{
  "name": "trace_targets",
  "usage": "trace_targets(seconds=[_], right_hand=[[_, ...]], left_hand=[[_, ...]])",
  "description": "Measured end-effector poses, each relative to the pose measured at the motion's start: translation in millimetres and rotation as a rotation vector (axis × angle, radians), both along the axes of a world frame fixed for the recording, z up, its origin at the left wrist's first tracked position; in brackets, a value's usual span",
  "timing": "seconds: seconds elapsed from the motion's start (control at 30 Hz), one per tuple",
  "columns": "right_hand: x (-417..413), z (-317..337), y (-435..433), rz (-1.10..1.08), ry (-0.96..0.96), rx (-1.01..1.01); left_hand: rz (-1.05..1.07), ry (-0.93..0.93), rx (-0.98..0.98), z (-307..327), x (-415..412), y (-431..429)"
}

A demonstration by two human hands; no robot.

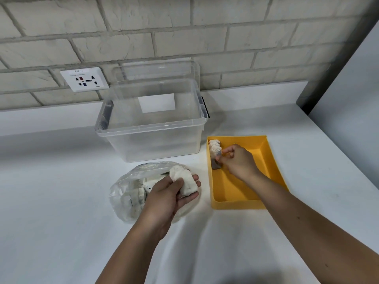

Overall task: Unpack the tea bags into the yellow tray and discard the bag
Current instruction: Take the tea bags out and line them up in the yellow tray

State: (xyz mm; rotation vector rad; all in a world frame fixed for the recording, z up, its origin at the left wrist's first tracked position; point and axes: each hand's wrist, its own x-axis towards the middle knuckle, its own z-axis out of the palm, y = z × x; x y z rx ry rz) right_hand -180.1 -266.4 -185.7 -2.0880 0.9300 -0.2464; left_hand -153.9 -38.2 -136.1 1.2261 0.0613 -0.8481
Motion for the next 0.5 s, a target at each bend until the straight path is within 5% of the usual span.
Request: trace_targets(seconds=[0.07,0.23,0.5], right_hand=[[-13,16,14,0.006,-0.098,0.011],[-42,52,62,0.225,-0.221,0.440],[-54,41,45,0.136,-0.308,0.313]], left_hand=[[0.004,-0.060,0.021,-1,-1,-3],[0.053,-0.165,0.074,2,-9,-13],[0.047,-0.163,0.077,-1,-10,-12]])
